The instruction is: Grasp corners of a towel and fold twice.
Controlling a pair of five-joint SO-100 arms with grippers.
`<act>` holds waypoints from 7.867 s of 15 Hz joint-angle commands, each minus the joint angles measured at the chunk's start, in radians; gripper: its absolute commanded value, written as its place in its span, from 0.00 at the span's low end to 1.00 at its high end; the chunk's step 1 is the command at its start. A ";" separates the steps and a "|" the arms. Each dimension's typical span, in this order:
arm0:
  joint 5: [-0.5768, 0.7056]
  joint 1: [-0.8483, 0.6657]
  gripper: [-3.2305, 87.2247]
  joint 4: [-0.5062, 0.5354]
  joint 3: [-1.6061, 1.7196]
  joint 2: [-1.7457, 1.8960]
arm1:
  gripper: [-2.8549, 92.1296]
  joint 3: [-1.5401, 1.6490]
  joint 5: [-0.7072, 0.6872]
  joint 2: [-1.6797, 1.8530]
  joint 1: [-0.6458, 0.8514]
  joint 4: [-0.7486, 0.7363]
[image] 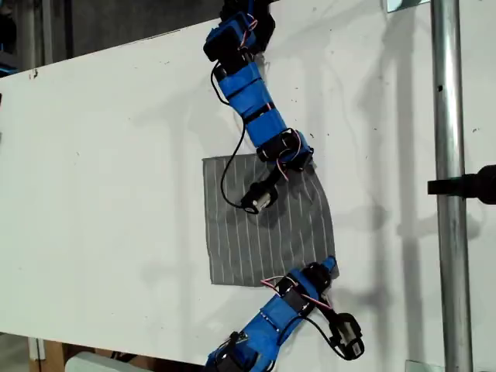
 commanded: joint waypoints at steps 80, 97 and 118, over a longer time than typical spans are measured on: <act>-0.307 -0.204 0.01 0.195 1.439 2.345 | 0.03 0.986 0.485 0.828 0.439 -0.356; -0.281 -0.225 0.01 0.190 1.448 2.345 | 0.35 0.914 0.213 0.851 0.399 -1.127; 0.479 -0.316 0.01 0.100 1.589 2.344 | 0.11 1.835 0.499 2.407 0.448 0.026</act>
